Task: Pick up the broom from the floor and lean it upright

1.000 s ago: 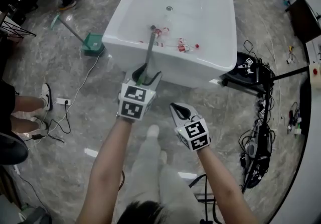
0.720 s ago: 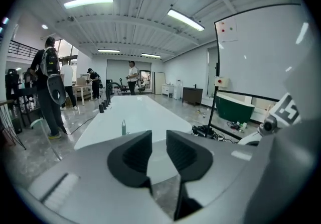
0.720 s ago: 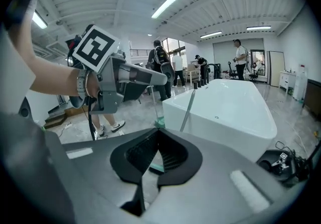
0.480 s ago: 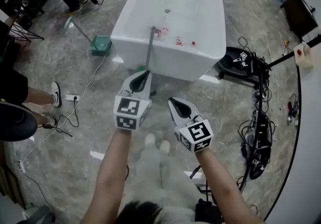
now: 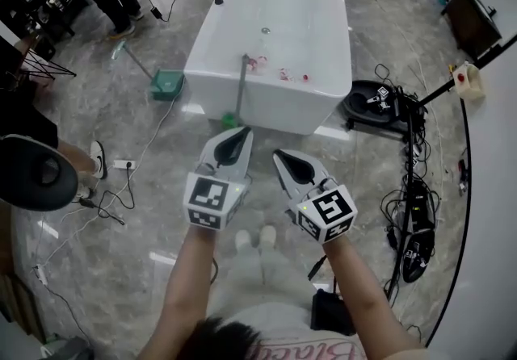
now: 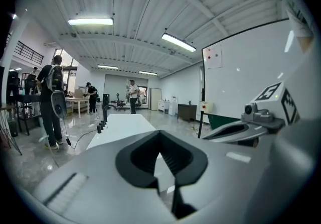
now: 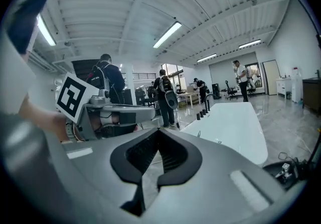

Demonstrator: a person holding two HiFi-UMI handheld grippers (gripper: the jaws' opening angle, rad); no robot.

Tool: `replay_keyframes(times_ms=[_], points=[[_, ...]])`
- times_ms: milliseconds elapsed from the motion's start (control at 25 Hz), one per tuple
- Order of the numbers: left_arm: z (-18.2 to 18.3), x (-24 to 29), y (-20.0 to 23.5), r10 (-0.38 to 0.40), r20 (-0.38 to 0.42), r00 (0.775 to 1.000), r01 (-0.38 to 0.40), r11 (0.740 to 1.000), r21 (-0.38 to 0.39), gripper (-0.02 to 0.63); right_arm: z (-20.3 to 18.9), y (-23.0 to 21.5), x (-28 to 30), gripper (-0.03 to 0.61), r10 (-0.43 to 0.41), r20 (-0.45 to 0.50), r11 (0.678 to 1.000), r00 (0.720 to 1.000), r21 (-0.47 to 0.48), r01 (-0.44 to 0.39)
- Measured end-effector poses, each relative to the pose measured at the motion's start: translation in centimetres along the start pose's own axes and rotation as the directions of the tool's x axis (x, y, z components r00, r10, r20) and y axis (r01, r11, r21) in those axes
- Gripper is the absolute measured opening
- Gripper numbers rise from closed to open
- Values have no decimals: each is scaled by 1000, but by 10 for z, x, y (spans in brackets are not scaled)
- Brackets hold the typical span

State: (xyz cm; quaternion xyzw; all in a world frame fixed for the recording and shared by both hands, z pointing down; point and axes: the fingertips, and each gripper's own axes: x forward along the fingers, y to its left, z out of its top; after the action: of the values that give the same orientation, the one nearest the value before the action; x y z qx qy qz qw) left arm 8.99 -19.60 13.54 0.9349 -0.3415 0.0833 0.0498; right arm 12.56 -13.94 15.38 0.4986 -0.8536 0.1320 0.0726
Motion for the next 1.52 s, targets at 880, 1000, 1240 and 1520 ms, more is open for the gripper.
replay_keyframes(times_ms=[880,1000,1240,1520], points=[[101,-35,-17,-92,169,981,97,995,-22,0,118,23,-22,0,-38,109,996,993,-82,47],[105,-34,-13,-84,182,980,90,996,-25,0,121,22,-18,0,-42,113,993,993,-102,54],[100,-30,-13,-85,183,979,94,995,-38,0,118,23,-9,0,-36,104,990,994,-134,50],[101,-31,-17,-77,182,980,83,996,-25,0,116,24,-13,0,-35,99,989,994,-143,49]])
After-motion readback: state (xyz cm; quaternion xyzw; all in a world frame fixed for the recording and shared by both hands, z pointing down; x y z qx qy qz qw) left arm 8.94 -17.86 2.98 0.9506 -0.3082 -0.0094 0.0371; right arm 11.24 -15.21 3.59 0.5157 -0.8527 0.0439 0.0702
